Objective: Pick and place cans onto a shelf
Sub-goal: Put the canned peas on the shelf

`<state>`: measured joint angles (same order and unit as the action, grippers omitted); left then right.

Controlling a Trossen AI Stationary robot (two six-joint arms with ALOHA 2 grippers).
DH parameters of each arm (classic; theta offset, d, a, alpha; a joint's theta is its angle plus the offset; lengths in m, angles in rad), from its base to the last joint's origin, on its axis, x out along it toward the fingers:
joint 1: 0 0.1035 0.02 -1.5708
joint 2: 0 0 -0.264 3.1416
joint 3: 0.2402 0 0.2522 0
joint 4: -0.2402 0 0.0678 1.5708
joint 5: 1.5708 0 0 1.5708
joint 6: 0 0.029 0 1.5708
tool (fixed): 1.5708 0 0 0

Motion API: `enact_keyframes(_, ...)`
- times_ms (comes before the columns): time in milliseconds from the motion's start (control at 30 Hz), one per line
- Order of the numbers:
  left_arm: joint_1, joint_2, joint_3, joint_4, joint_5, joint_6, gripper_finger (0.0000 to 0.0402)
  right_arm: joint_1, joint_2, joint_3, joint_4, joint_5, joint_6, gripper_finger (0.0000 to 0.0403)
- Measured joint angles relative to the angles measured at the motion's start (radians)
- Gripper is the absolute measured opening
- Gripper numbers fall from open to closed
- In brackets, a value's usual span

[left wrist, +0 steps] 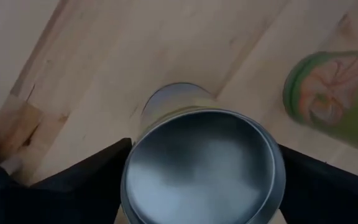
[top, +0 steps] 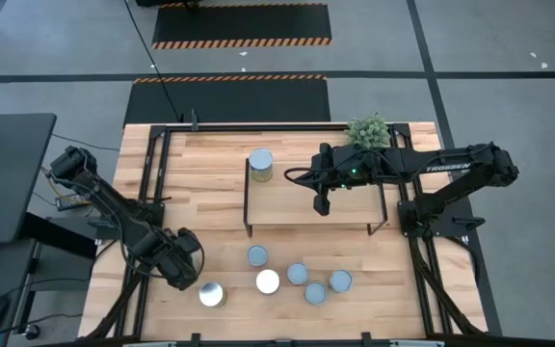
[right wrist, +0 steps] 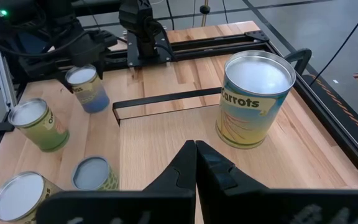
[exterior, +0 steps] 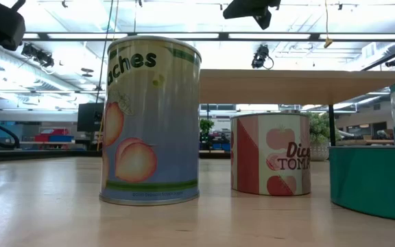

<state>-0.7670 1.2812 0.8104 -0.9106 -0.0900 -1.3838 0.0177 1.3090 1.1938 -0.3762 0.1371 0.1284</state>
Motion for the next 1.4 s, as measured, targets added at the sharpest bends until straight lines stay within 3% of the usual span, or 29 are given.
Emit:
enact_keyframes(133,0.009,0.000,0.001,-0.003,0.002,-0.019,0.0313,0.000,0.000,0.000,0.000,0.000,0.000,0.0005)
enact_keyframes(267,0.058,-0.010,0.008,-0.039,0.017,-0.008,0.0312,0.000,0.000,0.000,0.000,0.000,0.000,0.0005)
enact_keyframes(433,0.174,-0.040,0.079,-0.101,0.022,0.168,0.0320,0.000,0.000,0.000,0.001,0.000,0.008,0.0005)
enact_keyframes(600,0.299,-0.038,0.194,-0.097,0.113,0.388,0.0316,0.000,0.000,0.000,-0.005,0.000,0.011,0.0005)
enact_keyframes(933,0.476,-0.023,0.445,-0.151,0.169,0.626,0.0316,-0.001,-0.033,0.000,-0.131,0.018,0.053,0.0005)
enact_keyframes(1167,0.533,0.096,0.644,-0.168,0.312,0.751,0.0316,-0.001,-0.102,0.000,-0.194,0.108,0.048,0.0005)
enact_keyframes(1400,0.606,0.244,0.864,-0.199,0.316,0.904,0.0316,-0.001,-0.154,0.000,-0.237,0.153,0.047,0.0005)
